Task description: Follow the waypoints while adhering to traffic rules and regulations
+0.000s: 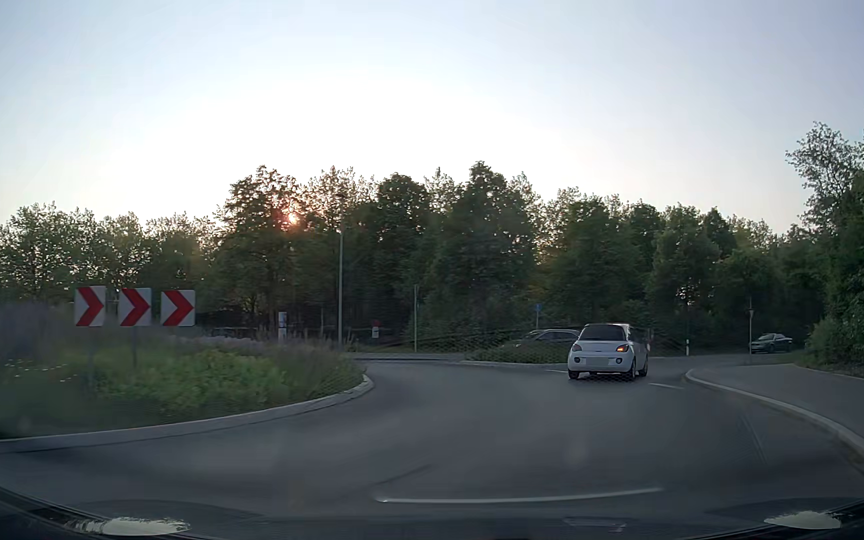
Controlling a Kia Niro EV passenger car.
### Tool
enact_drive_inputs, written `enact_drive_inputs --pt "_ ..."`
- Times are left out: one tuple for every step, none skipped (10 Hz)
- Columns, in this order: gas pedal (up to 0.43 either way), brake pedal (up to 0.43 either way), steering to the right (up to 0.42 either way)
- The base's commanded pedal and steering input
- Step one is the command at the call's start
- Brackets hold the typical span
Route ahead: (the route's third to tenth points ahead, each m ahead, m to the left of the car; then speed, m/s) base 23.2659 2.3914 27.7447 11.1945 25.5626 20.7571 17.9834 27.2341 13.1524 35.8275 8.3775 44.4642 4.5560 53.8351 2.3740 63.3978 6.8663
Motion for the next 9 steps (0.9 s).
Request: enact_drive_inputs --pt "0.169 0.006 0.19" --pt "0.169 0.012 0.18" --pt "0.169 0.012 0.16" --pt "0.169 0.018 0.138" --pt "0.169 0.018 0.111" --pt "0.169 0.018 0.075" --pt "0.169 0.018 0.034" --pt "0.169 0.018 -0.003" --pt "0.169 0.012 -0.034"
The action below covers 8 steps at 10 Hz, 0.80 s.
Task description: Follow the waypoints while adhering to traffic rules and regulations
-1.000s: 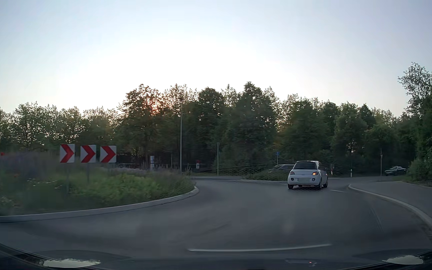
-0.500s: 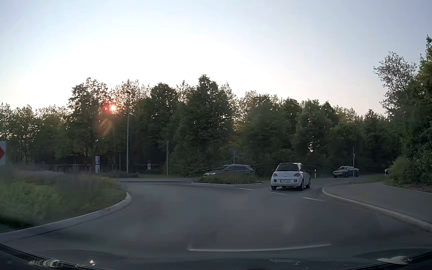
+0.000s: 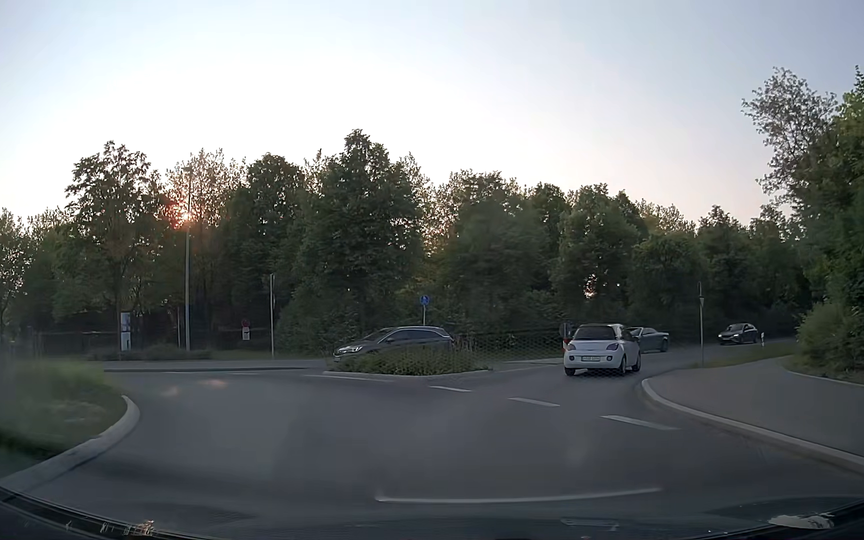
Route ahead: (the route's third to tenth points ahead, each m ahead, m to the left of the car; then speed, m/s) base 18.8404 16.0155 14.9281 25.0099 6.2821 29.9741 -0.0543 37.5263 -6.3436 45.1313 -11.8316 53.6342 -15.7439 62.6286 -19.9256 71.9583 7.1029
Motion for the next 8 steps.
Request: enact_drive_inputs --pt "0.169 0.012 -0.067" --pt "0.138 0.018 -0.104" --pt "0.13 0.018 -0.131" --pt "0.118 0.018 -0.16" --pt "0.098 0.012 -0.183" --pt "0.098 0.018 -0.203" --pt "0.087 0.018 -0.225" --pt "0.087 0.018 -0.245"
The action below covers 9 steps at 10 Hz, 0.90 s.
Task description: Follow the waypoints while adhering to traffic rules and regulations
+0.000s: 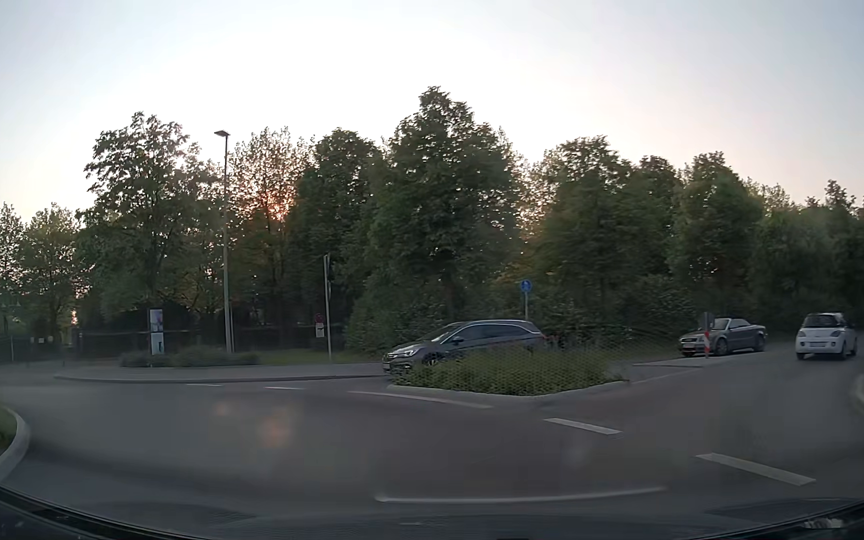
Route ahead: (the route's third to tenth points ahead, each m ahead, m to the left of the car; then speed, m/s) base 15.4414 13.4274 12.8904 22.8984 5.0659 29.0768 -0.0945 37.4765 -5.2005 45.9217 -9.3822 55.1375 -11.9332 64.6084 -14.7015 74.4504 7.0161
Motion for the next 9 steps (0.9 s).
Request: enact_drive_inputs --pt "0.087 0.018 -0.26" --pt "0.087 0.012 -0.274" --pt "0.087 0.018 -0.284" --pt "0.087 0.018 -0.293" --pt "0.087 0.018 -0.301" --pt "0.087 0.012 -0.309" --pt "0.098 0.018 -0.316" --pt "0.098 0.018 -0.325" --pt "0.098 0.018 -0.335"
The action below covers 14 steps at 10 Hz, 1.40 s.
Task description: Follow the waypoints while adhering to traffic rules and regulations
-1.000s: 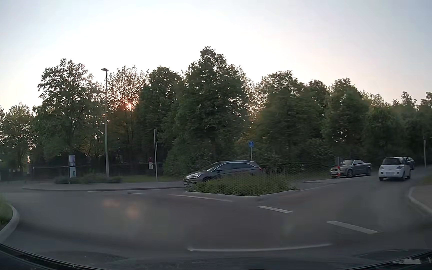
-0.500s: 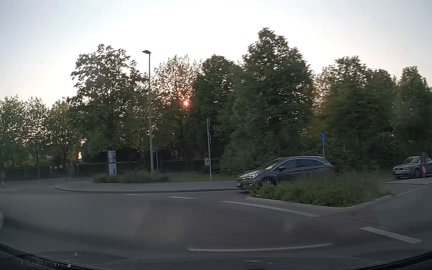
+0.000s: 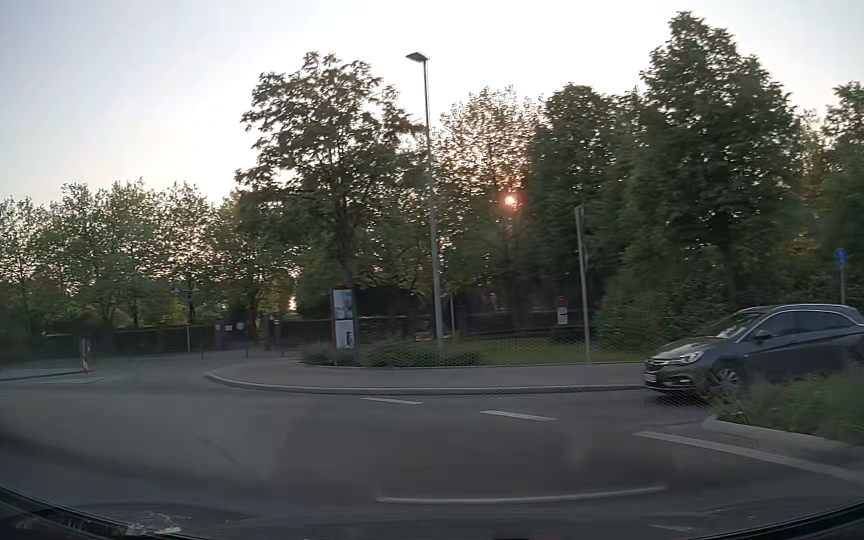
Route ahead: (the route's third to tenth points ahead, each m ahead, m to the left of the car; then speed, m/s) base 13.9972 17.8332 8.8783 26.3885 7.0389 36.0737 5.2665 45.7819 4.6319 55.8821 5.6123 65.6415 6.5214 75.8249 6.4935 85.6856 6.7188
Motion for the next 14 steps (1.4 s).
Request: enact_drive_inputs --pt "0.098 0.018 -0.343" --pt "0.098 0.012 -0.352" --pt "0.098 0.012 -0.364" --pt "0.098 0.018 -0.375" --pt "0.098 0.012 -0.379" --pt "0.098 0.018 -0.384" --pt "0.11 0.018 -0.386" --pt "0.11 0.012 -0.386" --pt "0.11 0.012 -0.385" --pt "0.118 0.012 -0.385" --pt "0.118 0.012 -0.384" --pt "0.118 0.012 -0.384" --pt "0.13 0.012 -0.381" --pt "0.13 0.012 -0.38"
